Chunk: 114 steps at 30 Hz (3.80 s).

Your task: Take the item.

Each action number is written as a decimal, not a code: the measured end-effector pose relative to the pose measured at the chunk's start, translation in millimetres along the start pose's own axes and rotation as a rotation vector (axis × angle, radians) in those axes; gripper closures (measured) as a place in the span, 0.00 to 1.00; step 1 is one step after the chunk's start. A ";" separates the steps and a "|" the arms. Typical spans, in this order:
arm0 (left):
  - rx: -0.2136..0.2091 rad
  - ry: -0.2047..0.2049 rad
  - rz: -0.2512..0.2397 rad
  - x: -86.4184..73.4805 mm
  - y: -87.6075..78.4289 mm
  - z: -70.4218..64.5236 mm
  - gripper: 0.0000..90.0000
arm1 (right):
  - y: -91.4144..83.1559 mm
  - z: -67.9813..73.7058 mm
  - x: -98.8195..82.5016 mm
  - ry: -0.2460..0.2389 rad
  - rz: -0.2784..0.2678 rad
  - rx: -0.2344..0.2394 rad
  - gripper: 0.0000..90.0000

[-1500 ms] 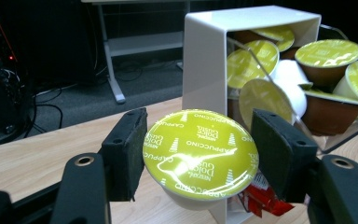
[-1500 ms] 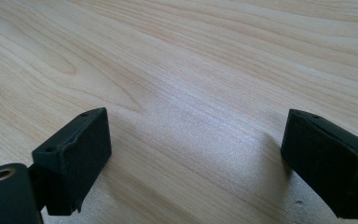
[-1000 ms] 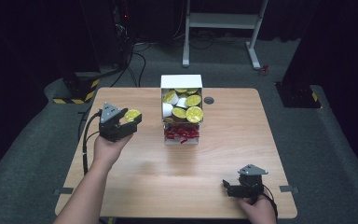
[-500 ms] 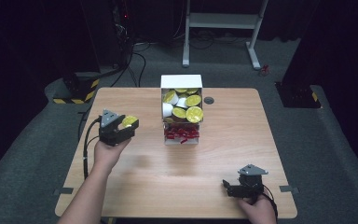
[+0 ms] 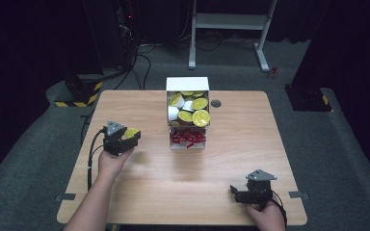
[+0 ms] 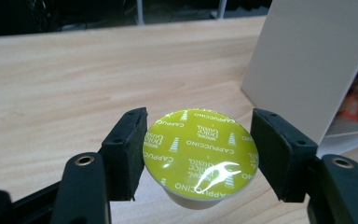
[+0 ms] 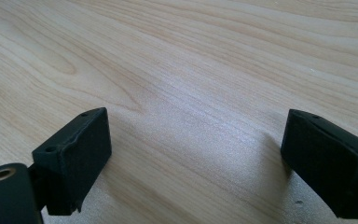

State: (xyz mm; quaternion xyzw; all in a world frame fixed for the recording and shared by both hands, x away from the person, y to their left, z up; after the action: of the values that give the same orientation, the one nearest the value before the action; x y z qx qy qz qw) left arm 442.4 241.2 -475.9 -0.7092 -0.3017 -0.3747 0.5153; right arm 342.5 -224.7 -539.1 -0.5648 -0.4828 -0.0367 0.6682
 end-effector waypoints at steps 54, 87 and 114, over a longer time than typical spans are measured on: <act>0.021 -0.037 0.080 -27.4 42.2 2.6 0.28 | 0.5 -0.4 0.5 -0.007 -0.003 -0.001 0.10; -0.049 -0.046 0.073 -19.4 8.6 5.1 0.24 | 0.5 -0.3 0.5 -0.005 -0.004 -0.003 0.10; -0.108 -0.001 0.065 -23.4 -21.5 -6.6 0.23 | 0.6 -0.2 0.6 -0.004 -0.004 -0.004 0.11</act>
State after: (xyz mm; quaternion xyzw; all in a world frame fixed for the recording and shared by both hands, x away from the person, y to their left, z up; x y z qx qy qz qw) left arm 410.9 240.1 -483.6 -0.7456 -0.2582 -0.3729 0.4882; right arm 343.4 -224.3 -539.0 -0.5652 -0.4851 -0.0381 0.6662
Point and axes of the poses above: each handheld gripper's, and its own axes: y roughly forward along the jaws, x roughly out of its top, z roughly to its left, the point moved 2 cm from there along y, roughly forward along the jaws, and after that the axes turned 8 degrees about -y, right-handed, at the moved point
